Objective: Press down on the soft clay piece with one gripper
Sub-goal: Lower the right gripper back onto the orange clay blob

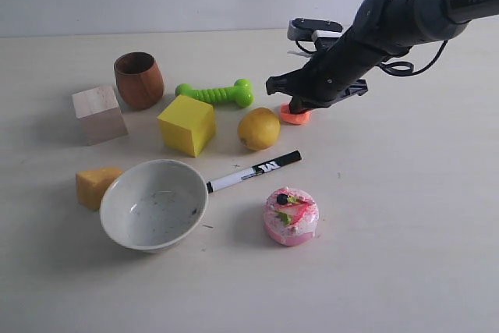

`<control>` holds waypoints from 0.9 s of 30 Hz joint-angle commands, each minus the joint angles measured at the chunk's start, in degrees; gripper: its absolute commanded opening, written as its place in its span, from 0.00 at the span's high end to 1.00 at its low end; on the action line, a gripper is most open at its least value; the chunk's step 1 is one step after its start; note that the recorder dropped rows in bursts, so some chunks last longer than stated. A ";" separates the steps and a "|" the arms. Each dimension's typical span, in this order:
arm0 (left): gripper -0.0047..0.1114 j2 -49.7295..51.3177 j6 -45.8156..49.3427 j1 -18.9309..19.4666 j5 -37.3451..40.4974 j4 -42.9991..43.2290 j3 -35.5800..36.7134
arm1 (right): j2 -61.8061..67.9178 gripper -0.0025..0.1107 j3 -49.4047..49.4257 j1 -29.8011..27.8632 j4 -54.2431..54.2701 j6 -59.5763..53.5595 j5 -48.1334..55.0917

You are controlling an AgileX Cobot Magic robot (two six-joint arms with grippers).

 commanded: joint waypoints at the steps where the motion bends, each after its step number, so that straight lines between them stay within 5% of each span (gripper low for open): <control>1: 0.96 -0.09 0.01 -0.31 -0.64 -0.19 -0.15 | 1.82 0.98 0.42 -0.04 -0.70 -0.34 1.04; 11: 0.96 -0.09 0.01 -0.31 -0.64 -0.19 -0.15 | 1.82 0.97 0.42 -0.04 -0.54 -0.34 0.43; 20: 0.96 -0.09 0.01 -0.31 -0.64 -0.19 -0.15 | 1.01 0.69 0.42 -0.04 -0.74 -0.34 -1.87; 27: 0.96 -0.09 0.01 -0.31 -0.64 -0.19 -0.15 | 0.44 0.67 0.42 -0.04 -0.87 -0.34 -2.86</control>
